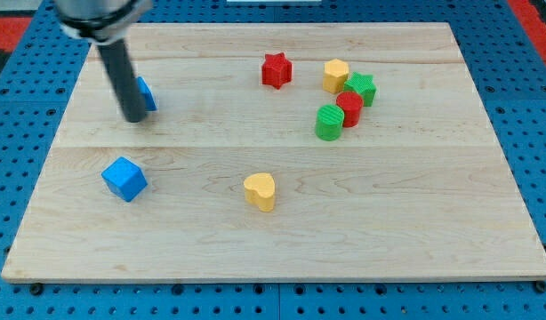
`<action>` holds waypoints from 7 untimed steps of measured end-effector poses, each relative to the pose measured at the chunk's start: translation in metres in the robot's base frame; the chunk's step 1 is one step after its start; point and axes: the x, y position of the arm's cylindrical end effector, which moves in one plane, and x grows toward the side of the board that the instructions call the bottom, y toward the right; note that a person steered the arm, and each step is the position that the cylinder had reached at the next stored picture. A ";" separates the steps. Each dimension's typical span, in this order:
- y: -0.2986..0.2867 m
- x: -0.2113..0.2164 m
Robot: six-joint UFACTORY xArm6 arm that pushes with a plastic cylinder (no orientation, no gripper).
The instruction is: Slide blue triangle slightly right
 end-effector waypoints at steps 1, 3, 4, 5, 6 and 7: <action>-0.053 -0.002; -0.024 -0.045; 0.028 -0.037; 0.082 -0.036; 0.097 -0.036; 0.060 -0.035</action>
